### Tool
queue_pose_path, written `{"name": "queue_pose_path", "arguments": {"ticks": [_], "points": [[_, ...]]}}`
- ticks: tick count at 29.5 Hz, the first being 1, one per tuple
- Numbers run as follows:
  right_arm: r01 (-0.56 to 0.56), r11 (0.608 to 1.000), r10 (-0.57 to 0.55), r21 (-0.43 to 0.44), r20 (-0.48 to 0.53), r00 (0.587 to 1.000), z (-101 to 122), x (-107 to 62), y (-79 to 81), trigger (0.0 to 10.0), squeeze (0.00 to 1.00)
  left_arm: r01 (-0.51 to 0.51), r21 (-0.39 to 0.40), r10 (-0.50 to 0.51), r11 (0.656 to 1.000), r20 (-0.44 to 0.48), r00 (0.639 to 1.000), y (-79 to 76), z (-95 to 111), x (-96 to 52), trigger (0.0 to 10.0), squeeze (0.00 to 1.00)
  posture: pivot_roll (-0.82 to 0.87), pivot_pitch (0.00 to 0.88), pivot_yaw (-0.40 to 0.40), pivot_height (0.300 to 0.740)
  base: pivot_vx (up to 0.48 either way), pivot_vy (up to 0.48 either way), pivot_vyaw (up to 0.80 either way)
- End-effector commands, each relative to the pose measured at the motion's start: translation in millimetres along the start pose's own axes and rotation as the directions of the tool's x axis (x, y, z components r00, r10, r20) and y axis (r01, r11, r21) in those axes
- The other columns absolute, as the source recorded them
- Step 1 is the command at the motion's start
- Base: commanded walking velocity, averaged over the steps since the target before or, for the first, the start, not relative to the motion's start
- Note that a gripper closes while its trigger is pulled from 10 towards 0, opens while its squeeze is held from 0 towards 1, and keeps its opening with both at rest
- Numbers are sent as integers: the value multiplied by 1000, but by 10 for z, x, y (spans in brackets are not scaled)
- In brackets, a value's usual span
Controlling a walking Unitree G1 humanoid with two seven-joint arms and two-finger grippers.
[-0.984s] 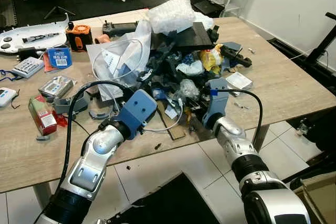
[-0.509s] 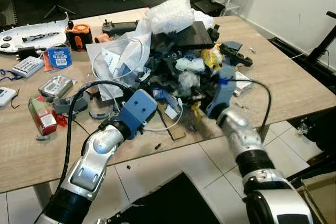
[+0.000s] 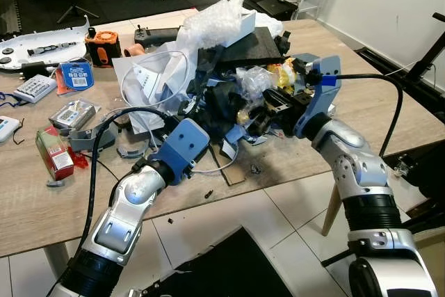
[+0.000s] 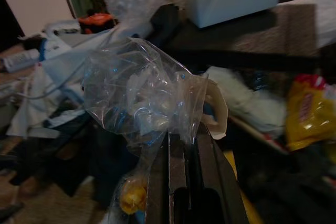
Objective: Picking trash to rubbish bin
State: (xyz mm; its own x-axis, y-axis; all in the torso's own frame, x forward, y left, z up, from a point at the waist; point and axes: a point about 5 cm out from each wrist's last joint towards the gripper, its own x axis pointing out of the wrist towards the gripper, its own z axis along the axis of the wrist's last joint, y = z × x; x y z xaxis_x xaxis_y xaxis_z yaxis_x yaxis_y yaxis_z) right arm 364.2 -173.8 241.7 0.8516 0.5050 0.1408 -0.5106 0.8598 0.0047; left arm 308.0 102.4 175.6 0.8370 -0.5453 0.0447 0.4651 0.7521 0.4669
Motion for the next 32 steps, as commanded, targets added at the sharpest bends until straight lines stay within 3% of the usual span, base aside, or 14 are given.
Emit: {"name": "queue_pose_path", "arguments": {"ticks": [1, 7, 9, 13, 15, 16, 19, 22, 26, 27, 28, 29, 31, 32], "points": [[5, 1000, -5, -18, 18, 1000, 101, -16, -12, 0, 0, 21, -4, -21, 1000, 1, 1000, -52, -9, 14, 10000, 0, 100, 124, -38, 740, 0, 0, 0], [75, 997, -73, -28, 64, 995, 276, -49, -129, 0, 0, 23, -5, -23, 1000, 1, 1000, -54, -8, 15, 10000, 0, 100, 124, -38, 740, 0, 0, 0], [124, 991, -133, 55, 213, 968, 518, -73, -200, 0, 0, 20, -5, -20, 1000, 1, 1000, -51, -9, 15, 10000, 0, 100, 124, -38, 740, 0, 0, 0], [159, 981, -186, 112, 315, 930, 714, -119, -279, 0, 0, 18, -5, -18, 1000, 3, 1000, -45, -7, 16, 10000, 0, 100, 124, -38, 740, 0, 0, 0], [210, 968, -247, 137, 387, 888, 858, -168, -361, 0, 0, 14, -6, -14, 1000, 5, 1000, -41, -4, 18, 10000, 0, 100, 124, -38, 740, 0, 0, 0], [231, 954, -295, 191, 449, 843, 982, -219, -427, 0, 0, 11, -8, -11, 1000, 5, 1000, -39, -5, 18, 10000, 0, 100, 124, -38, 740, 0, 0, 0], [241, 940, -334, 243, 503, 797, 1083, -285, -498, 0, 0, 12, -6, -12, 1000, 4, 1000, -39, -6, 19, 10000, 0, 100, 124, -38, 740, 0, 0, 0], [236, 933, -349, 273, 512, 785, 1100, -301, -517, 0, 0, 11, -6, -11, 1000, 5, 1000, -38, -3, 19, 10000, 0, 100, 124, -38, 740, 0, 0, 0], [272, 931, -363, 245, 513, 778, 1108, -317, -513, 0, 0, -3, -9, 3, 1000, 14, 1000, -23, 10, 22, 10000, 0, 100, 124, -38, 740, 0, 0, 0], [359, 929, -355, 86, 478, 803, 1047, -281, -436, 0, 0, -92, -79, 95, 993, 28, 995, 77, 34, 33, 10000, 0, 95, 116, -38, 740, 0, 0, 0], [389, 921, -348, 6, 459, 818, 997, -262, -385, 0, 0, -150, -122, 155, 981, 26, 988, 144, 45, 34, 10000, 0, 95, 116, -38, 740, 0, 0, 0], [403, 914, -343, -43, 448, 826, 963, -250, -352, 0, 0, -187, -150, 192, 971, 23, 981, 186, 50, 32, 10000, 0, 95, 116, -38, 740, 0, 0, 0], [403, 914, -343, -43, 448, 826, 963, -250, -352, 0, 0, -187, -150, 192, 971, 23, 981, 186, 50, 32, 10000, 0, 95, 116, -38, 740, 0, 0, 0], [435, 893, -359, -111, 406, 841, 845, -232, -295, 10000, 0, -206, -245, 219, 947, 29, 975, 235, 94, 12, 10000, 0, 95, 116, -38, 740, 0, 0, 0]]}}
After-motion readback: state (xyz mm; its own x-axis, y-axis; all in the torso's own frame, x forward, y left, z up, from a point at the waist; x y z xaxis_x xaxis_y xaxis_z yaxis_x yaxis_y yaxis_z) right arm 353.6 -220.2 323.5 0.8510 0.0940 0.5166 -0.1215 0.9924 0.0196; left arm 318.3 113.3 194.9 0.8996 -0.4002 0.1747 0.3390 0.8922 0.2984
